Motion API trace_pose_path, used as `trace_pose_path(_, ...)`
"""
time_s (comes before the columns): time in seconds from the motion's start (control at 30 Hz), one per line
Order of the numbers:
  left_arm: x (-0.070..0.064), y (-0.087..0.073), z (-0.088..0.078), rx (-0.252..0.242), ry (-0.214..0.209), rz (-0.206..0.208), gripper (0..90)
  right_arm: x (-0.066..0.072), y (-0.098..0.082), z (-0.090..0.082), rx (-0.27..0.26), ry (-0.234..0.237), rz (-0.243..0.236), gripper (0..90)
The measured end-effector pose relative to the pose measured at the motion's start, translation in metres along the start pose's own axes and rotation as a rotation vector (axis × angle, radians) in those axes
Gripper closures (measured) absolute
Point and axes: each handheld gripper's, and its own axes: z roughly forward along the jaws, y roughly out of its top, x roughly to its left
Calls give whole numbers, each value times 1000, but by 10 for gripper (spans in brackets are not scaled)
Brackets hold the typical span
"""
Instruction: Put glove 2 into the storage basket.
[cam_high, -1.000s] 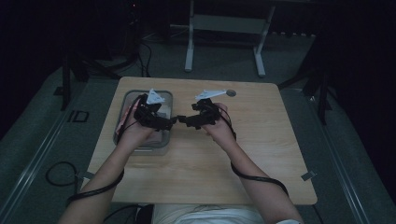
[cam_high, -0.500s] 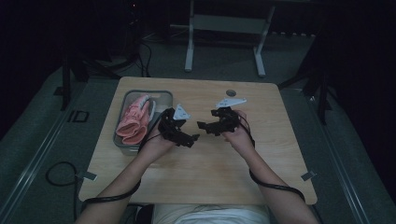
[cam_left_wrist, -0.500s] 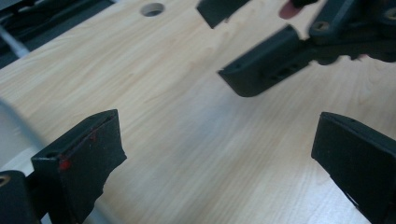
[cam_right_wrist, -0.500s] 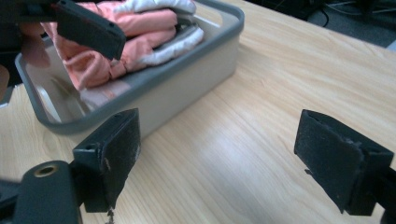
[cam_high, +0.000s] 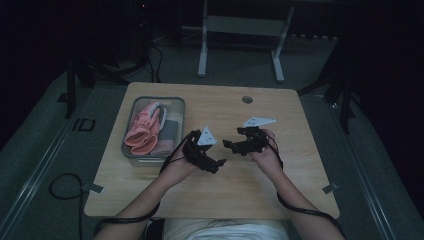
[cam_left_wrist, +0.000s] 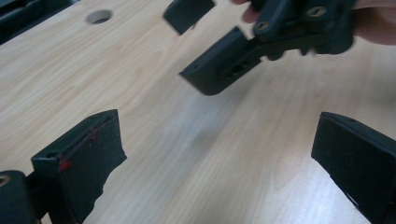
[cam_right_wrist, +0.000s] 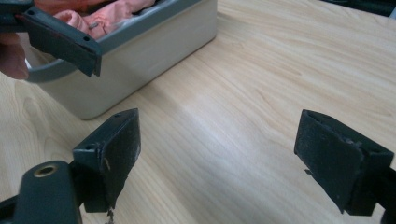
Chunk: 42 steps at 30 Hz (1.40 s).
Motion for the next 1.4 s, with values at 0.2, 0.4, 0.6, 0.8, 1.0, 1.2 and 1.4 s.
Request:
trace_pose_path(0.2, -12, -7, 5, -23, -62, 41, 17, 2, -20, -5, -4, 5, -8, 146)
trace_pose_path(0.4, -27, -15, 9, -39, -103, 75, 17, 3, -37, -9, 4, 3, -17, 147)
trace_pose_path(0.6, -42, -28, 19, -37, -145, 85, 17, 5, -50, -13, 19, 3, -21, 148)
trace_pose_path(0.8, -54, -38, 28, -28, -172, 101, 17, 6, -64, -19, 27, 6, -42, 145)
trace_pose_path(1.0, -62, -44, 32, -29, -177, 124, 17, 6, -78, -25, 33, 12, -76, 140)
trace_pose_path(1.2, -68, -49, 36, -26, -188, 141, 17, 6, -87, -31, 33, 7, -105, 129)
trace_pose_path(1.4, -72, -54, 39, -31, -205, 139, 17, 8, -97, -37, 29, -13, -134, 127)
